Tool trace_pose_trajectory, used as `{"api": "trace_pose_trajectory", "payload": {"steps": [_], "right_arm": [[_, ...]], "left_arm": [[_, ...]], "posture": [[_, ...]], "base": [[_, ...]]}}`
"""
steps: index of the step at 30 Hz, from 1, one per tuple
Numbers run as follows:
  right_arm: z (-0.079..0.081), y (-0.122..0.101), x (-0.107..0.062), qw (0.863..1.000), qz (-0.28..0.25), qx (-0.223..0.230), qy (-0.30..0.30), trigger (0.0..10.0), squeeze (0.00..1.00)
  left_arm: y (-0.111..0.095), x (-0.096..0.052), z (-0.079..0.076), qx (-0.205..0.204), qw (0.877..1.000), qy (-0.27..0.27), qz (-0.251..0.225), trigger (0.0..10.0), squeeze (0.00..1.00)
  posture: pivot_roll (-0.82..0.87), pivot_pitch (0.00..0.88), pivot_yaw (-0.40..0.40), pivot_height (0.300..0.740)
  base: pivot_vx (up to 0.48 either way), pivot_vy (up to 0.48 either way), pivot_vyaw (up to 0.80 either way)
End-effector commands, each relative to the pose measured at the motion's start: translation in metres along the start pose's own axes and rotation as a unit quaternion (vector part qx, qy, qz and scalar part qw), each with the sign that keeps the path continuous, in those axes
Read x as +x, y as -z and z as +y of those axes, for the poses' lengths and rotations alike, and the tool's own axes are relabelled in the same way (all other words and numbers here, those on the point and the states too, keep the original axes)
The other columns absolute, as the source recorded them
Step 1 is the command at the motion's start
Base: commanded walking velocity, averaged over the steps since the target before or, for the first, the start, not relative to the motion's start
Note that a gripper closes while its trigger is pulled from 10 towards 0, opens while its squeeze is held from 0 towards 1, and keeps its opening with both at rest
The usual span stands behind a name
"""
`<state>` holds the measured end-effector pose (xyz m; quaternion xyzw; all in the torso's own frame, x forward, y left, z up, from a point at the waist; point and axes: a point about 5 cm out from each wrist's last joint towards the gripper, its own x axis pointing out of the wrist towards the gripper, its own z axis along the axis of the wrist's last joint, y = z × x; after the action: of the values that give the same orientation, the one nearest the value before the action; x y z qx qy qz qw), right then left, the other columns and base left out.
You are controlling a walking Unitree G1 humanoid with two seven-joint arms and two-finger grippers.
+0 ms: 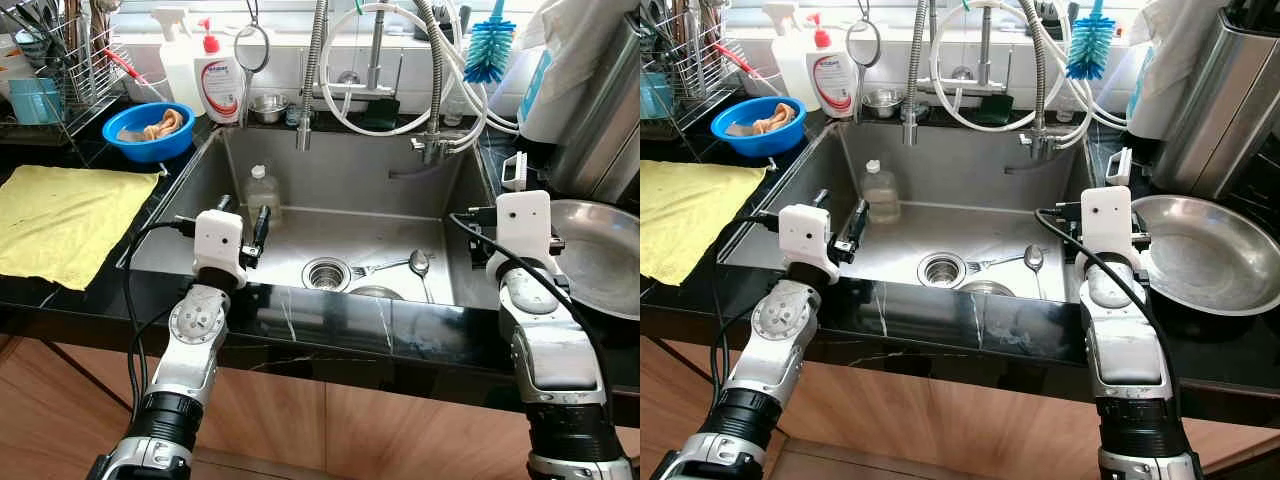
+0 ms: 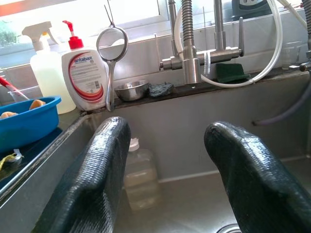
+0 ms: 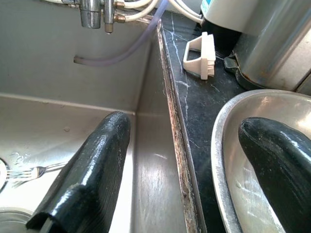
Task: Kitchen organization
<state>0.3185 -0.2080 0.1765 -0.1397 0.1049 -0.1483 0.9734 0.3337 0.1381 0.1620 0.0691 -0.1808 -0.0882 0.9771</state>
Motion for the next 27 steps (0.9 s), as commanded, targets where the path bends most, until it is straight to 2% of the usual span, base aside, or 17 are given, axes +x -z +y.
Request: {"api": "trace_pose_trajectory", "payload": {"steps": [1, 9, 10, 11, 27], "right_arm": [[-0.0026, 0.002, -0.0003, 1.0, 0.01, 0.011, 0.007, 10.0, 0.0], [-0.0009, 0.0055, 0.0003, 0.999, 0.022, 0.027, 0.002, 10.0, 0.0], [-0.0007, 0.0054, 0.0003, 0.999, 0.021, 0.027, 0.001, 6.5, 0.0], [-0.0002, 0.0051, 0.0003, 0.999, 0.021, 0.029, 0.0, 0.0, 0.0], [0.0026, 0.0006, 0.0029, 0.999, 0.015, 0.042, -0.005, 0.0, 0.0]], "left_arm": [[-0.0018, 0.0024, 0.0006, 0.007, 1.0, 0.006, 0.0, 10.0, 0.0], [-0.002, 0.0022, 0.0027, 0.01, 1.0, 0.005, -0.001, 10.0, 0.0], [-0.002, 0.0022, 0.0028, 0.01, 1.0, 0.005, -0.001, 10.0, 0.0], [-0.0021, 0.0022, 0.0029, 0.01, 1.0, 0.005, -0.001, 10.0, 0.0], [-0.0035, 0.0041, 0.0053, 0.016, 1.0, 0.01, -0.006, 10.0, 0.0]], "posture": [[-0.03, 0.0, 0.03, 0.72], [-0.03, 0.0, 0.028, 0.72], [-0.03, 0.0, 0.028, 0.72], [-0.03, 0.0, 0.028, 0.72], [-0.02, 0.0, 0.023, 0.72]], "base": [[0.0, 0.0, 0.0], [0.0, 0.0, 0.0], [0.0, 0.0, 0.0], [0.0, 0.0, 0.0], [0.0, 0.0, 0.0]]}}
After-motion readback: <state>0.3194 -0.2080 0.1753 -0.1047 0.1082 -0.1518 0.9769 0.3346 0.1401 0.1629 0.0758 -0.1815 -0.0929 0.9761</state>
